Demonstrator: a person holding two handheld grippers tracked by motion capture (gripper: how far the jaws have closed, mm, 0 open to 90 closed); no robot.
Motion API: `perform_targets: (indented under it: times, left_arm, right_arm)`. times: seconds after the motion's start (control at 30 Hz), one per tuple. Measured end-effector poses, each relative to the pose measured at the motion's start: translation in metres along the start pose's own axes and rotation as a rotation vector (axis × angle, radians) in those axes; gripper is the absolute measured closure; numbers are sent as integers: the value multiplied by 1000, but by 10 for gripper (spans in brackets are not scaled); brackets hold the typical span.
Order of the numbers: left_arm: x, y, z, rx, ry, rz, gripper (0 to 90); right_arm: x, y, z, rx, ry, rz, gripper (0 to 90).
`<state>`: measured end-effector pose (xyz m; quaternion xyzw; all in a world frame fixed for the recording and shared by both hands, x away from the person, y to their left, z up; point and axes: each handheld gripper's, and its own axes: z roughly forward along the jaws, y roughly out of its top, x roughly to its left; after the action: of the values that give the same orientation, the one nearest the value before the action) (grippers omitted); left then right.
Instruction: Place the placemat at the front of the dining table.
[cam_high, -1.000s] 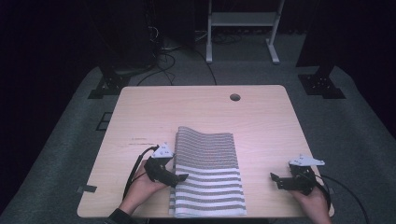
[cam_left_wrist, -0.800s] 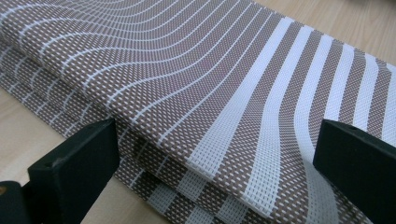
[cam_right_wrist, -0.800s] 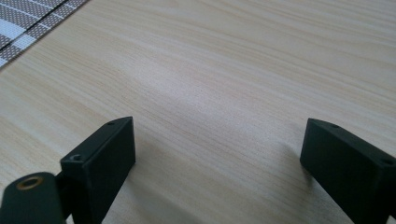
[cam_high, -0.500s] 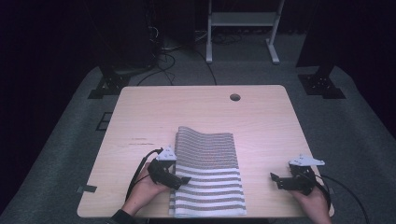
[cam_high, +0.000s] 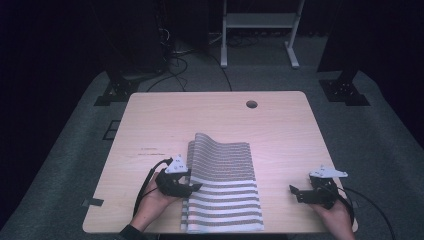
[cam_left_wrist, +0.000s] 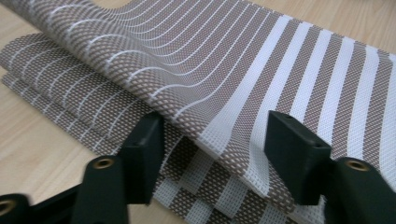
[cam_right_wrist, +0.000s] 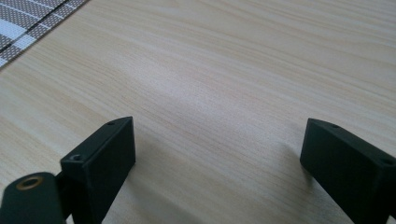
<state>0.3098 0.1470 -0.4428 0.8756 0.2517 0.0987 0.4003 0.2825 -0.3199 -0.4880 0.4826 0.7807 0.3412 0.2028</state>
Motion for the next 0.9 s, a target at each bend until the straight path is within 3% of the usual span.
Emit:
perform_targets:
  times: [0.17, 0.27, 0.47, 0.9]
  left_arm:
    - [0, 1, -2, 4, -25, -4, 562]
    - [-1, 5, -2, 34, -65, 6, 707]
    - [-2, 9, -2, 30, -72, -10, 866]
    - [1, 30, -4, -17, -84, -11, 876]
  right_arm:
    - [0, 0, 0, 0, 0, 0, 91]
    - [0, 0, 0, 0, 0, 0, 91]
    - [0, 0, 0, 0, 0, 0, 91]
    - [0, 0, 0, -1, 0, -1, 91]
